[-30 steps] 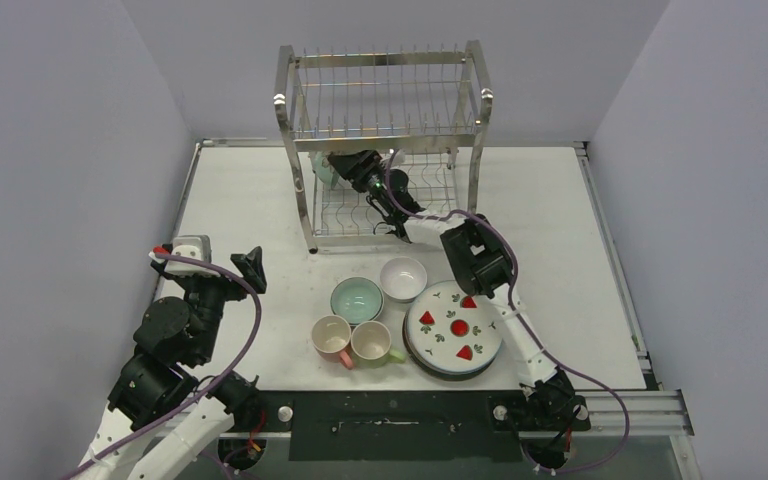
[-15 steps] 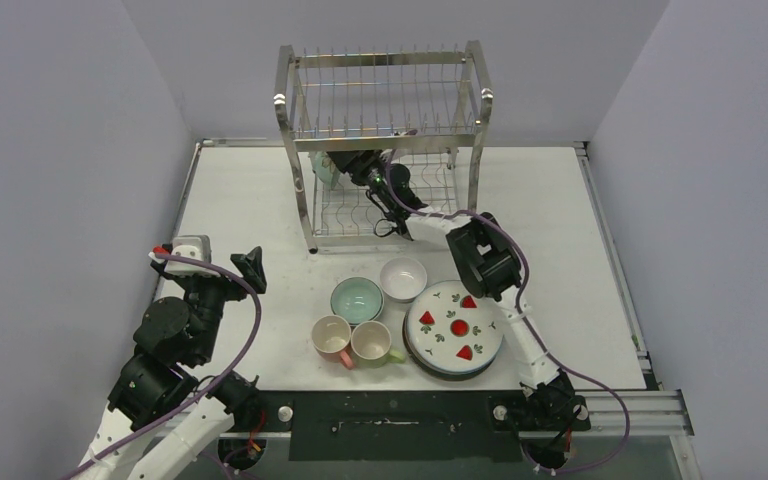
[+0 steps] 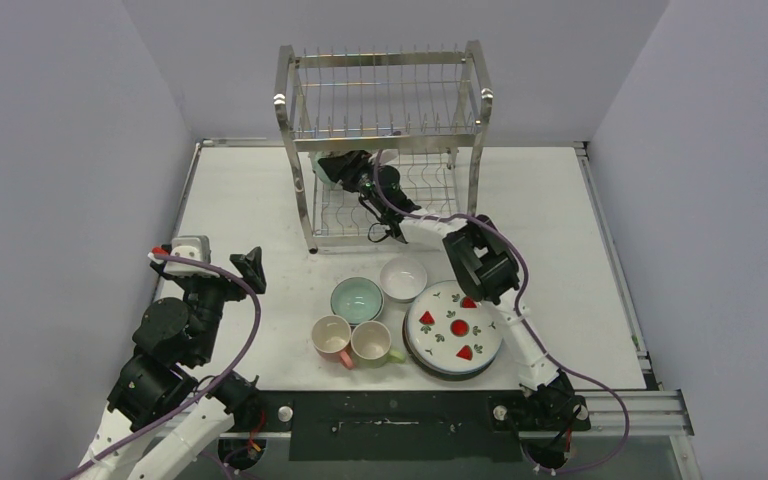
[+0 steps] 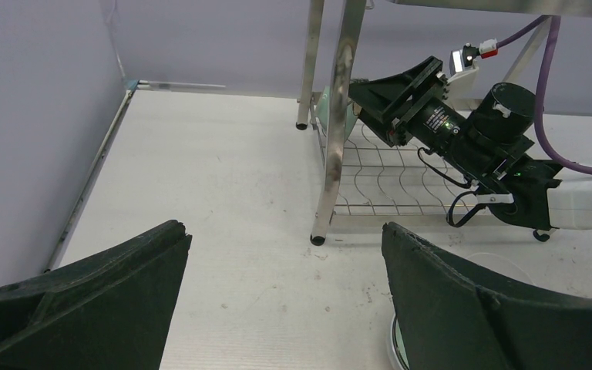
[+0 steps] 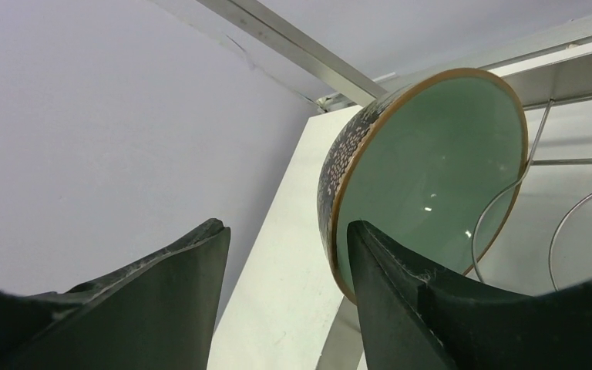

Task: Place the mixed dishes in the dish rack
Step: Insert the bowl into the dish rack.

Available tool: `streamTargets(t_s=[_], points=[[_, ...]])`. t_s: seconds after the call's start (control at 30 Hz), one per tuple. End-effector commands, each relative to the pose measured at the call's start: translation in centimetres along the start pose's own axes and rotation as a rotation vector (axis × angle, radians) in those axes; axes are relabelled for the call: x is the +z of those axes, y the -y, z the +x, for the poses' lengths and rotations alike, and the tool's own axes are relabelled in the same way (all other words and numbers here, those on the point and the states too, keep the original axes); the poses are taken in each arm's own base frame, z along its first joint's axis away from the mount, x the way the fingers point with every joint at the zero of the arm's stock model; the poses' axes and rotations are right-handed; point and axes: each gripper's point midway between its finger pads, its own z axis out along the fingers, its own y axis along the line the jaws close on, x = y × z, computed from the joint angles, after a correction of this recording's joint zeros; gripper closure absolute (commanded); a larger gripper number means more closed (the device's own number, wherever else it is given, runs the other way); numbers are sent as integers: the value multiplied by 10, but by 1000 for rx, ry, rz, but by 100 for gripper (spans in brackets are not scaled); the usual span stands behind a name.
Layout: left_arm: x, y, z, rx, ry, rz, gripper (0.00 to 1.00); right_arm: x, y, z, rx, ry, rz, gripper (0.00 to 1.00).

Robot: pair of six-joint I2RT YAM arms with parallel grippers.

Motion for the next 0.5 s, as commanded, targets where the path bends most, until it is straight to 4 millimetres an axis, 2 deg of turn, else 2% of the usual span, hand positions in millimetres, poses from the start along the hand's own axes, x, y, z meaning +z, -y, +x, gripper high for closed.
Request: streamTargets(t_s=[0.0, 0.23, 0.47], points=[[0, 2, -13, -26, 51, 10, 5, 3, -73, -41, -66, 68, -118, 41], [0, 2, -13, -26, 50, 11, 5, 4, -85, -48, -75, 81, -143, 40], [0, 2, -12, -25, 48, 12, 5, 5, -95, -45, -124, 62, -141, 40]])
